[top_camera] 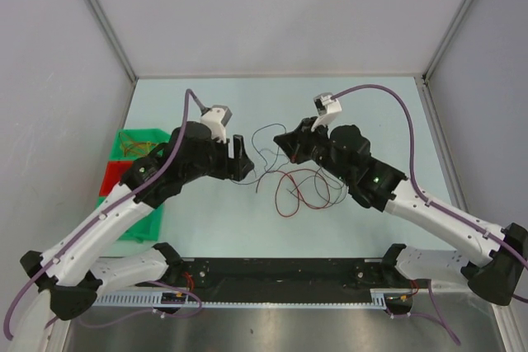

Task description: Untangle the cables

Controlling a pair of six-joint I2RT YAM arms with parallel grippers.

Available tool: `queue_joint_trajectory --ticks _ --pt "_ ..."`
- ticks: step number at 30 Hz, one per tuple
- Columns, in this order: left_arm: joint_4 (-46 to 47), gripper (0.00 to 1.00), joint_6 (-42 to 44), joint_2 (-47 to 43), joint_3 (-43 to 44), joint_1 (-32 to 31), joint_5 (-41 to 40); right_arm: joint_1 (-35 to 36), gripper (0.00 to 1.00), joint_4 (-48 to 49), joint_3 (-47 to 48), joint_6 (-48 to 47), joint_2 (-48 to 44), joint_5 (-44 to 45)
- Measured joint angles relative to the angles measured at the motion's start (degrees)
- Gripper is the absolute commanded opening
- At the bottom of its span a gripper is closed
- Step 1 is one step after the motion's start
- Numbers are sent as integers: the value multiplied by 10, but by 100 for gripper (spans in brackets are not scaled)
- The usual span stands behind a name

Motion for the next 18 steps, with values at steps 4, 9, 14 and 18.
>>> queue_joint_trajectory --ticks 4,9,14,18 --pt "-6 66 31 -12 51 0 -7 22 0 -23 7 -13 0 5" --pt "-2 60 73 -2 127 0 14 50 0 -56 12 -29 7 15" --pt "-2 53 106 23 173 0 46 58 0 -75 12 -37 10 19" --pt "-7 52 124 41 175 0 73 60 0 -81 12 -39 10 19"
